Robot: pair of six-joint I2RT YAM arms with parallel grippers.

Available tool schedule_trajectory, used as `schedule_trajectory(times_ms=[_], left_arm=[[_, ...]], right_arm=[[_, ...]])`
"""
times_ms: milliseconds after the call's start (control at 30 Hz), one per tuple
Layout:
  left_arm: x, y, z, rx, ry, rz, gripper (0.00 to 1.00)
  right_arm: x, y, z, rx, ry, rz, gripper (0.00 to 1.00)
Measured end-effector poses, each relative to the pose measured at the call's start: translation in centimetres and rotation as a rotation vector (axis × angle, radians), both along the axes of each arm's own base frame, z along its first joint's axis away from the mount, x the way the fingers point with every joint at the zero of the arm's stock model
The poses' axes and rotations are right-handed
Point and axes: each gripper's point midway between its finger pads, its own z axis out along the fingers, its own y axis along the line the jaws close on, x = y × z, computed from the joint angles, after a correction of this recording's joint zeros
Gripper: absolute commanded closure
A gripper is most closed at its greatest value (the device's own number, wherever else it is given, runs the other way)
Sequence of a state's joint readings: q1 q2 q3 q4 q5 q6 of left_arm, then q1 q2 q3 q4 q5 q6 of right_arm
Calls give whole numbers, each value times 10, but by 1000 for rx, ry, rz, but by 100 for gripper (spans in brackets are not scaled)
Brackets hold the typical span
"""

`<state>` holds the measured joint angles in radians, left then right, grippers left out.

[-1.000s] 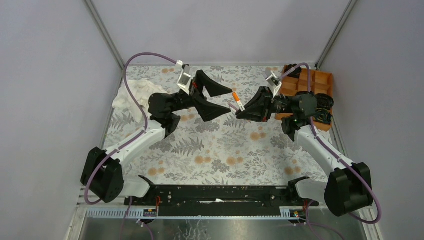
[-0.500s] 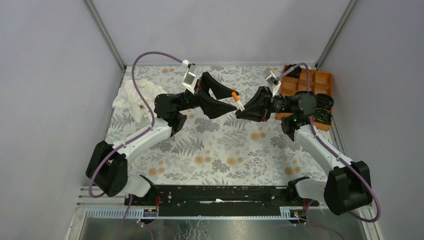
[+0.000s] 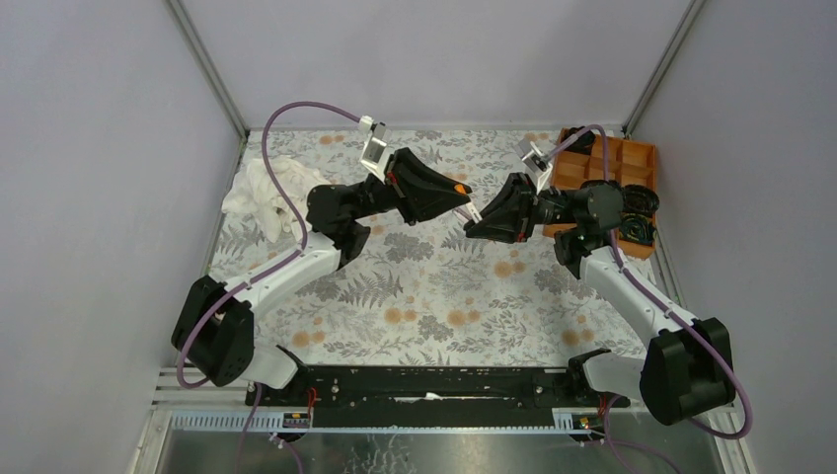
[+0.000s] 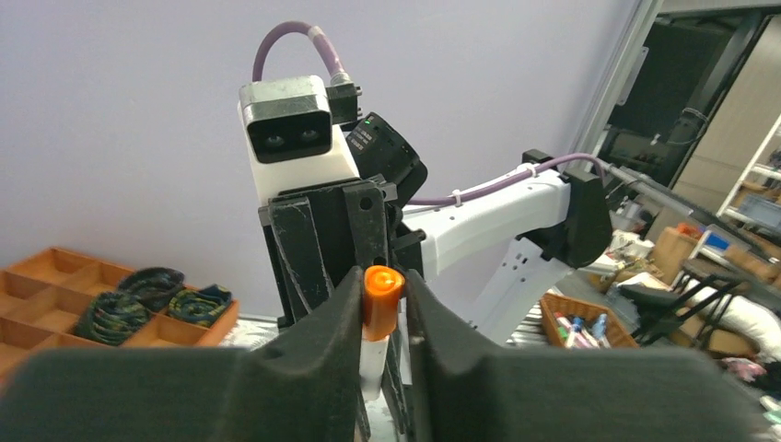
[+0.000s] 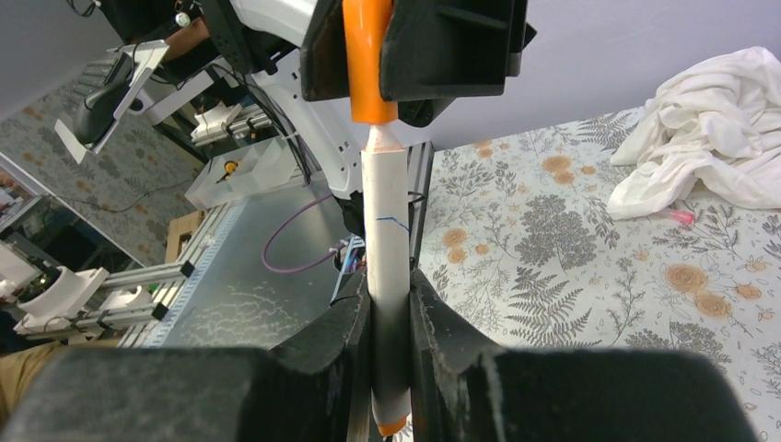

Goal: Insert the pens into the pen caps
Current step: Press the pen cap onto the pen.

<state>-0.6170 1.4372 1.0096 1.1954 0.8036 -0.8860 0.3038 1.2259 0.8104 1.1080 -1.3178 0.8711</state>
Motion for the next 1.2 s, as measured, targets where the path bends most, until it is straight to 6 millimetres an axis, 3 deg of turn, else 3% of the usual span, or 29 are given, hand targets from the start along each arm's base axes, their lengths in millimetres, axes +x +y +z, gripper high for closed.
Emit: schedule_trajectory(times_ms=[133,733,867,1200], left_arm=[[2,0,1,-4,14,8,87],[8,2,-5,-49,97,143,88],[11,2,-7,-57,90,157,94],[18,-11,-3,-130,28,100,88]], right_arm=[[-3,1,-1,-5,-8,14,100],[5,2,0,-40,37,2,100],[5,3,-1,-52,76,4,100],[1,2,2,-60,161,12,100]])
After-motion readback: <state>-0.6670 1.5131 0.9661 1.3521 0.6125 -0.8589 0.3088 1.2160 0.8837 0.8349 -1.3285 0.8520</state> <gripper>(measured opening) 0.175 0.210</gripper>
